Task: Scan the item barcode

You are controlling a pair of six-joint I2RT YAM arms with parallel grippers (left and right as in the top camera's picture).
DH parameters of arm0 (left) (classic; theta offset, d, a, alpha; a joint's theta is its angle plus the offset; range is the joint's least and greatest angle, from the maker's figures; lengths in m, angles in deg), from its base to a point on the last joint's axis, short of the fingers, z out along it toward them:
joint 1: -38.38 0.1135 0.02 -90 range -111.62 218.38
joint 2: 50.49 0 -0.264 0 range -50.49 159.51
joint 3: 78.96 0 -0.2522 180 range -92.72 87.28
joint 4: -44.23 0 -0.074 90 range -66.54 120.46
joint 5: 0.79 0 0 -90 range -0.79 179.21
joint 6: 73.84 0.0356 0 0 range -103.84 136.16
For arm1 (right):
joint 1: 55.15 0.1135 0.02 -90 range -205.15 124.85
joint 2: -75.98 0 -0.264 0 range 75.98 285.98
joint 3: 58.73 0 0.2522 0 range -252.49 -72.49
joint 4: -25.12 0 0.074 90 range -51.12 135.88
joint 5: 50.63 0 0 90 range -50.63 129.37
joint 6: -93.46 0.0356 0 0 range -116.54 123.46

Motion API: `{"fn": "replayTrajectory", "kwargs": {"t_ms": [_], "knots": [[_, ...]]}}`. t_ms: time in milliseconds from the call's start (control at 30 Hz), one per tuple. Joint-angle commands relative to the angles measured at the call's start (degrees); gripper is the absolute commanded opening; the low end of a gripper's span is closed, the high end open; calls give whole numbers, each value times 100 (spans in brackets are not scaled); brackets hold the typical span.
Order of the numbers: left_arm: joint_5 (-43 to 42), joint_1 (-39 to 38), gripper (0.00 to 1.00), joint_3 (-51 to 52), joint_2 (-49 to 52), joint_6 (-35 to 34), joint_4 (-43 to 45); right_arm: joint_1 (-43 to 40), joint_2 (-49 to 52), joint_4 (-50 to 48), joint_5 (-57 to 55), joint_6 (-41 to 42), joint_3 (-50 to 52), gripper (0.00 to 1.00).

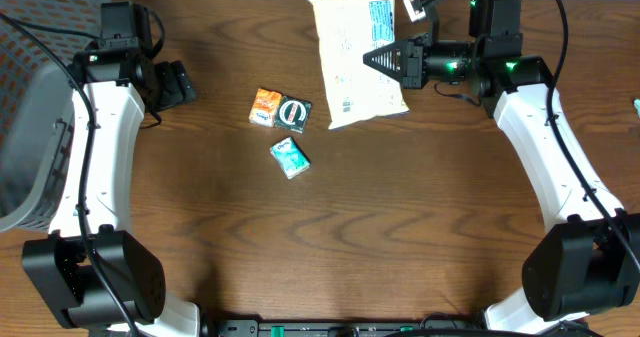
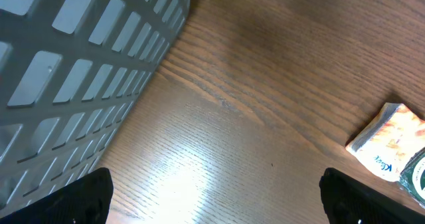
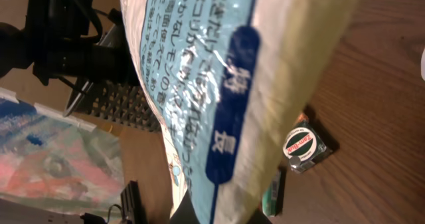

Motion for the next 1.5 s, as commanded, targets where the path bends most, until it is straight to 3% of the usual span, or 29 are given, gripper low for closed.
{"fn": "replayTrajectory", "kwargs": {"t_ms": [0, 467, 1167, 1467], "knots": [[-13, 13, 98, 28, 55, 50, -13, 35, -162, -13, 101, -127, -133, 1], [-13, 13, 98, 28, 55, 50, -13, 35, -162, 1493, -852, -769, 203, 1], [-13, 13, 98, 28, 55, 50, -13, 35, -133, 208, -2535, -444, 2929, 1], [-13, 13, 97, 28, 55, 50, -13, 35, -133, 605, -2900, -439, 3213, 37]]}}
